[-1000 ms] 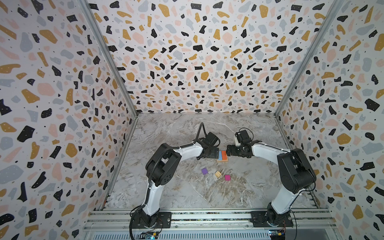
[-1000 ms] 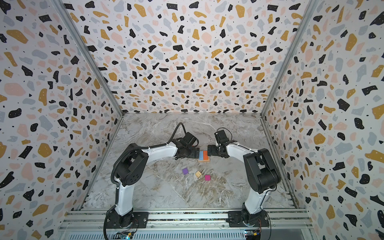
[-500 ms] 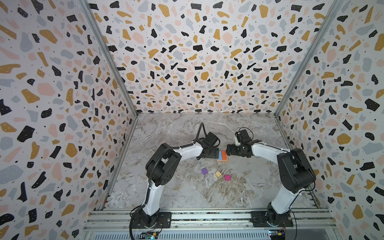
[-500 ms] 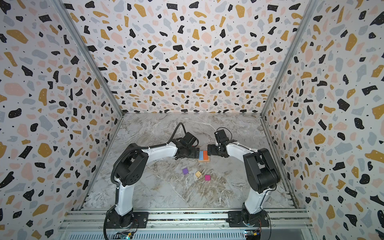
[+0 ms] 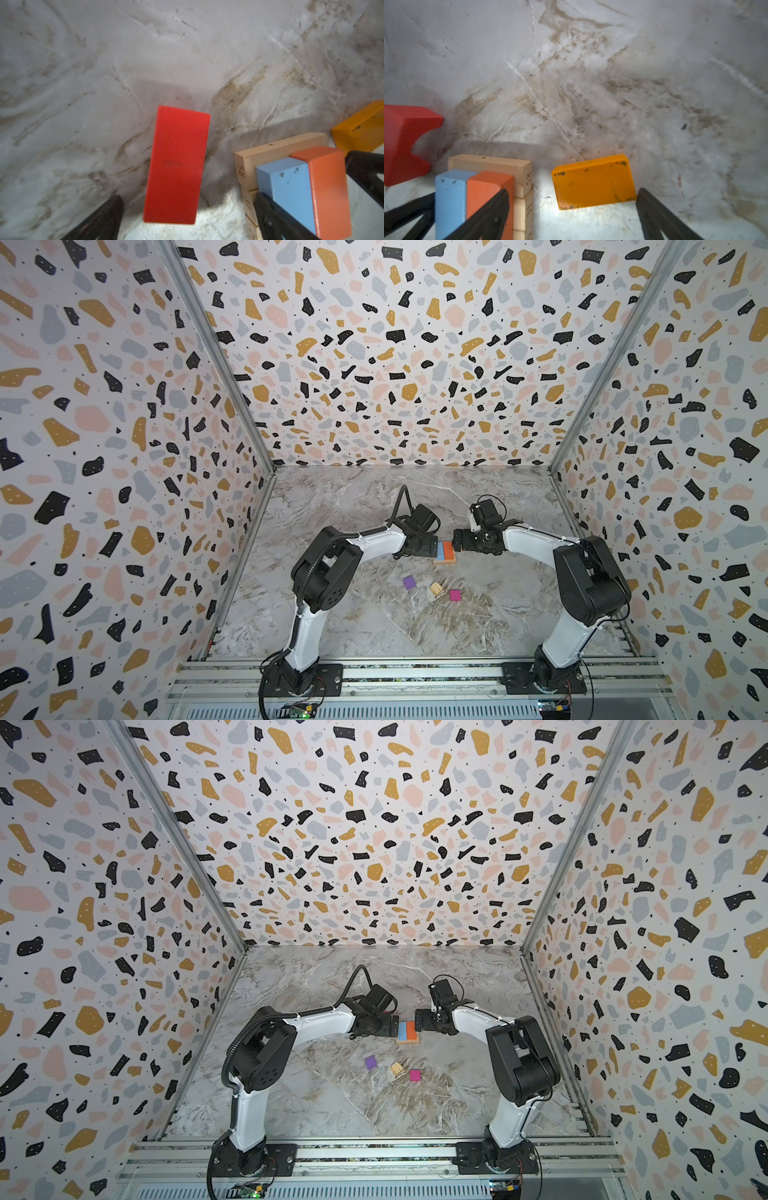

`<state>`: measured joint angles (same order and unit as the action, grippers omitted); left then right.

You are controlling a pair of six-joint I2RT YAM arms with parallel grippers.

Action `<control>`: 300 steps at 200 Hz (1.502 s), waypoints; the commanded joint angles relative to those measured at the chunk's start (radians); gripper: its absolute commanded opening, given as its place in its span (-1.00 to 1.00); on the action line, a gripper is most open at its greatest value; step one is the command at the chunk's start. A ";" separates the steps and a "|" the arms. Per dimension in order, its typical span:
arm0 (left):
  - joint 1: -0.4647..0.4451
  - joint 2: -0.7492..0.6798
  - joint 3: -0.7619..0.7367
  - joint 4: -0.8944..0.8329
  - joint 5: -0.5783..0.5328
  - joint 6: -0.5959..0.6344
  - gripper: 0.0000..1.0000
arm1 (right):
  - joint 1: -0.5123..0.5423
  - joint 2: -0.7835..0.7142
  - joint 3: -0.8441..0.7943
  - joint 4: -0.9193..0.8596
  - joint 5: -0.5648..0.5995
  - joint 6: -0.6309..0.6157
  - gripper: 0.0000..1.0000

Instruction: Build the wood block tower

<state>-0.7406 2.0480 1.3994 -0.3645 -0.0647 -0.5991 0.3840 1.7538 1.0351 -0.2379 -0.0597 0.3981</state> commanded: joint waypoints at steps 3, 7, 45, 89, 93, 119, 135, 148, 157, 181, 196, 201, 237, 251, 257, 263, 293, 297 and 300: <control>0.002 -0.019 -0.004 0.016 0.024 -0.013 0.99 | 0.005 -0.003 0.022 -0.021 0.003 -0.003 0.93; 0.002 -0.018 -0.004 0.015 0.025 -0.014 0.99 | 0.006 -0.002 0.022 -0.019 0.003 -0.002 0.93; 0.000 -0.024 -0.005 0.010 0.021 -0.014 0.99 | 0.006 -0.007 0.020 -0.021 0.006 -0.004 0.93; 0.000 -0.034 -0.008 -0.010 -0.001 -0.008 1.00 | 0.006 -0.018 0.010 -0.019 0.008 -0.003 0.93; 0.000 -0.034 -0.007 -0.011 -0.001 -0.008 1.00 | 0.005 -0.019 0.008 -0.018 0.008 -0.004 0.93; 0.000 -0.035 -0.007 -0.011 0.000 -0.012 1.00 | 0.006 -0.024 0.002 -0.015 0.009 -0.004 0.93; 0.000 -0.032 -0.005 -0.010 0.002 -0.012 1.00 | 0.005 -0.020 0.000 -0.015 0.009 -0.004 0.93; 0.001 -0.032 -0.004 -0.011 0.003 -0.013 1.00 | 0.005 -0.020 0.000 -0.015 0.009 -0.005 0.93; -0.001 -0.031 -0.004 -0.011 0.005 -0.013 1.00 | 0.005 -0.019 0.001 -0.013 0.009 -0.004 0.93; -0.002 -0.031 -0.001 -0.010 0.006 -0.014 1.00 | 0.006 -0.019 0.000 -0.013 0.010 -0.006 0.93; -0.002 -0.029 0.001 -0.014 0.007 -0.014 1.00 | 0.006 -0.017 0.002 -0.012 0.009 -0.007 0.93; -0.002 -0.029 0.001 -0.014 0.006 -0.014 1.00 | 0.006 -0.018 0.002 -0.011 0.009 -0.006 0.93; -0.004 -0.027 0.003 -0.014 0.009 -0.014 1.00 | 0.004 -0.016 0.003 -0.012 0.009 -0.008 0.93; -0.004 -0.025 0.004 -0.014 0.010 -0.014 1.00 | 0.005 -0.013 0.007 -0.013 0.009 -0.008 0.93; -0.005 -0.025 0.005 -0.014 0.009 -0.015 1.00 | 0.004 -0.011 0.008 -0.012 0.009 -0.008 0.93; -0.006 -0.024 0.007 -0.014 0.009 -0.014 1.00 | 0.004 -0.011 0.009 -0.013 0.008 -0.010 0.93; -0.006 -0.022 0.010 -0.016 0.009 -0.013 1.00 | 0.003 -0.010 0.014 -0.017 0.010 -0.010 0.93; -0.006 -0.022 0.010 -0.016 0.009 -0.012 1.00 | 0.004 -0.010 0.014 -0.017 0.011 -0.009 0.93; -0.006 -0.022 0.010 -0.017 0.009 -0.011 1.00 | 0.004 -0.010 0.014 -0.017 0.011 -0.010 0.93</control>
<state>-0.7410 2.0480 1.3994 -0.3656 -0.0650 -0.6060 0.3840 1.7538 1.0351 -0.2375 -0.0563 0.3977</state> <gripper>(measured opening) 0.999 0.965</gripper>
